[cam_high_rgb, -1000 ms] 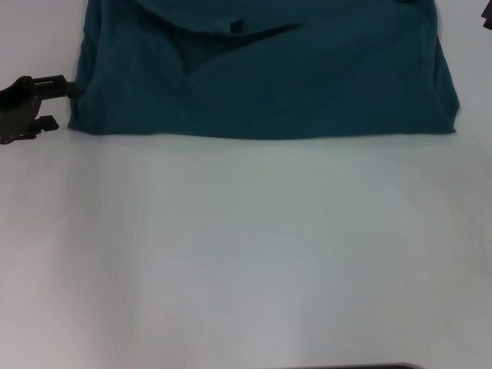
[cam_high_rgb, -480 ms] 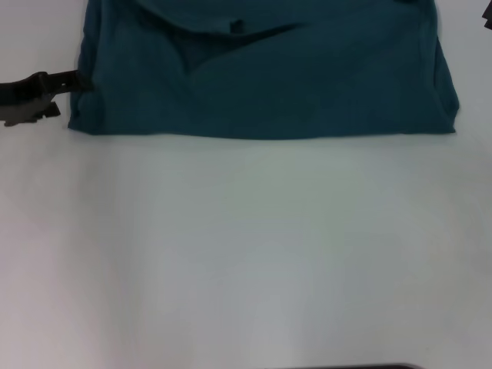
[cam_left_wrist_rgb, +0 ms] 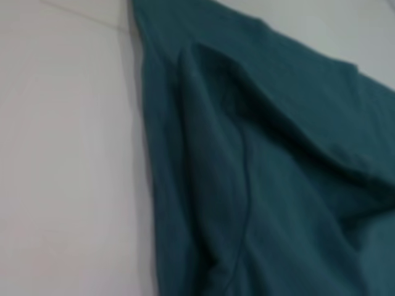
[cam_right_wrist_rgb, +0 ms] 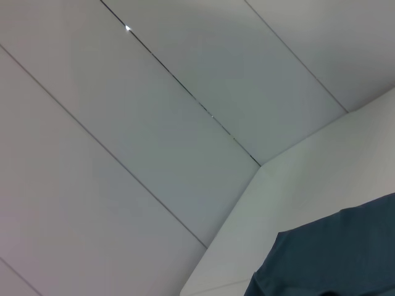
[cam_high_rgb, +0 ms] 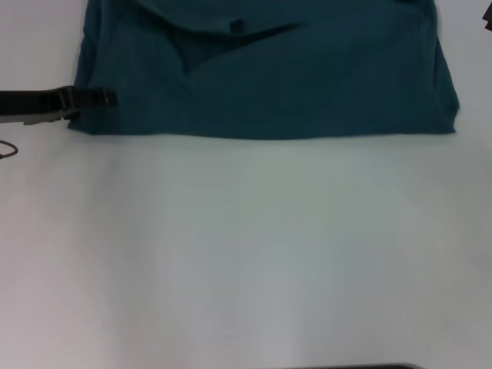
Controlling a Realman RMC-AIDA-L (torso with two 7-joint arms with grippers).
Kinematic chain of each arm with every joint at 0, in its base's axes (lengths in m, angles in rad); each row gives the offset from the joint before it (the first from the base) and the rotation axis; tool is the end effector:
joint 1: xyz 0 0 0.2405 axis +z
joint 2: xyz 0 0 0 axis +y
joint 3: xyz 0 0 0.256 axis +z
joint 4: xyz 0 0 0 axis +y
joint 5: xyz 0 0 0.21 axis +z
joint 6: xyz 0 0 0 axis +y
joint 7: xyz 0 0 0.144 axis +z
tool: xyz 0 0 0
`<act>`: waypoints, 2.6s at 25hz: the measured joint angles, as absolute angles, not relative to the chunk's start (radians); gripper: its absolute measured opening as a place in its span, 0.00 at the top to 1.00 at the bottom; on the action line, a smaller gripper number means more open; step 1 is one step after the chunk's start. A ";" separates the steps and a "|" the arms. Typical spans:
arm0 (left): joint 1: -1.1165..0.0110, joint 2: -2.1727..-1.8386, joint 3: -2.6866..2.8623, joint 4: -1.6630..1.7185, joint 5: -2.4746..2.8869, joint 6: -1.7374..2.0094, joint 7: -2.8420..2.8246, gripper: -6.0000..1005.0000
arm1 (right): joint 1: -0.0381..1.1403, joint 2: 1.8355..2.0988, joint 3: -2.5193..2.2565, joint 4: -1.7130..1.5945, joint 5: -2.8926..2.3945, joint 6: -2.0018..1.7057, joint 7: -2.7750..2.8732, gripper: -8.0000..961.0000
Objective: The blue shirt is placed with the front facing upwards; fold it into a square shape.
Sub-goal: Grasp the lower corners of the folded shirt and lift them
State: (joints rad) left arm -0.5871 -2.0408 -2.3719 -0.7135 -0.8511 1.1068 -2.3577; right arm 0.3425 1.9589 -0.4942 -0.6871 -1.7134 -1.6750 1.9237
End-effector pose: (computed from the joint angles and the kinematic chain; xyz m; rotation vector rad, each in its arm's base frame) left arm -0.3081 0.3850 0.0193 -2.0537 -1.6139 -0.3371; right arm 0.3167 0.2998 0.1074 -2.1448 1.3091 1.1965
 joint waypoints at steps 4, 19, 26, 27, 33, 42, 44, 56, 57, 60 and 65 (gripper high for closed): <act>-0.599 -2.049 -2.368 -0.707 -0.824 1.084 -2.356 0.06 | 0.342 1.959 -0.493 -0.687 -1.722 -1.675 1.924 0.16; -0.624 -2.055 -2.298 -0.707 -0.824 1.063 -2.380 0.06 | 0.339 1.959 -0.491 -0.687 -1.727 -1.677 1.922 0.16; -0.645 -2.049 -2.268 -0.726 -0.707 1.063 -2.530 0.13 | 0.336 1.959 -0.482 -0.687 -1.727 -1.683 1.922 0.16; -0.644 -2.051 -2.268 -0.736 -0.701 1.058 -2.540 0.14 | 0.335 1.959 -0.481 -0.687 -1.727 -1.683 1.922 0.16; -0.634 -2.060 -2.259 -0.770 -0.693 1.050 -2.545 0.34 | 0.330 1.959 -0.466 -0.687 -1.726 -1.683 1.922 0.16; -0.643 -2.064 -2.257 -0.781 -0.664 1.052 -2.547 0.70 | 0.330 1.959 -0.465 -0.687 -1.726 -1.682 1.922 0.16; -0.644 -2.072 -2.257 -0.796 -0.652 1.053 -2.547 0.74 | 0.330 1.959 -0.465 -0.687 -1.726 -1.682 1.922 0.16; -0.628 -2.087 -2.339 -0.866 -0.660 1.152 -2.552 0.98 | 0.330 1.954 -0.469 -0.687 -1.726 -1.683 1.938 0.16; -0.629 -2.084 -2.368 -0.869 -0.672 1.194 -2.550 0.98 | 0.330 1.950 -0.471 -0.687 -1.727 -1.683 1.944 0.16; -0.632 -2.061 -2.445 -0.866 -0.720 1.316 -2.548 0.98 | 0.332 1.935 -0.473 -0.694 -1.755 -1.683 1.973 0.16; -0.631 -2.027 -2.512 -0.844 -0.746 1.398 -2.563 0.98 | 0.355 1.887 -0.469 -0.701 -1.877 -1.655 2.074 0.16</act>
